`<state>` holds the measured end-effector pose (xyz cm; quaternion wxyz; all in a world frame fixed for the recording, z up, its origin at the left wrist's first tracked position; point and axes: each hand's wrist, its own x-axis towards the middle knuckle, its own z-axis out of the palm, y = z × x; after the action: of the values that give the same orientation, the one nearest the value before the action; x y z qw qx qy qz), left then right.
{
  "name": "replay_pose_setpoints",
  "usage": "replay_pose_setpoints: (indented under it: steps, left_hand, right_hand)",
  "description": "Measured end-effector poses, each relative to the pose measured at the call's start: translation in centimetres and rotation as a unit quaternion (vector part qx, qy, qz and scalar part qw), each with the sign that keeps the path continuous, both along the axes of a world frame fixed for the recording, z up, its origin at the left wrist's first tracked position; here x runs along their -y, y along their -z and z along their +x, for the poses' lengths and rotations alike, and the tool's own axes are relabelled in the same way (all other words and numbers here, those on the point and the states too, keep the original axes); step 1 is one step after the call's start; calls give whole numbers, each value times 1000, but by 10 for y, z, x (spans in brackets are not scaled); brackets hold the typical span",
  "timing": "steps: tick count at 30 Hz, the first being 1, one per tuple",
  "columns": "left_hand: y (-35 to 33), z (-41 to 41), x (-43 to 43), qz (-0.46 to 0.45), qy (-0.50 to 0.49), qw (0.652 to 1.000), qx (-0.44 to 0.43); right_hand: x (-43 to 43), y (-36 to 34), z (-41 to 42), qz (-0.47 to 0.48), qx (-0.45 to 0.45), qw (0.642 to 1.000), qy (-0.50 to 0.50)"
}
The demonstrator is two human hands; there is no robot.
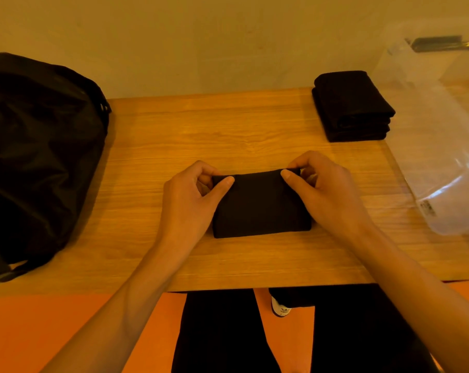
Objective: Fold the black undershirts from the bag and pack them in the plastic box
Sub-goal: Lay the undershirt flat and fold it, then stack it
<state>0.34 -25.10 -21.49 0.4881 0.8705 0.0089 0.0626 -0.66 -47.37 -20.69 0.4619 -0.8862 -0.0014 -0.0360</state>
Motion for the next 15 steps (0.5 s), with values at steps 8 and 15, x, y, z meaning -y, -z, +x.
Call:
replay_pose_setpoints:
  steps: [8, 15]
  left_hand:
    - [-2, 8, -2, 111, -16, 994, 2]
    - [-29, -30, 5, 211, 38, 957, 196]
  right_hand:
    - [-2, -1, 1, 7, -29, 1000, 7]
    - [-16, -22, -20, -244, 150, 951, -117]
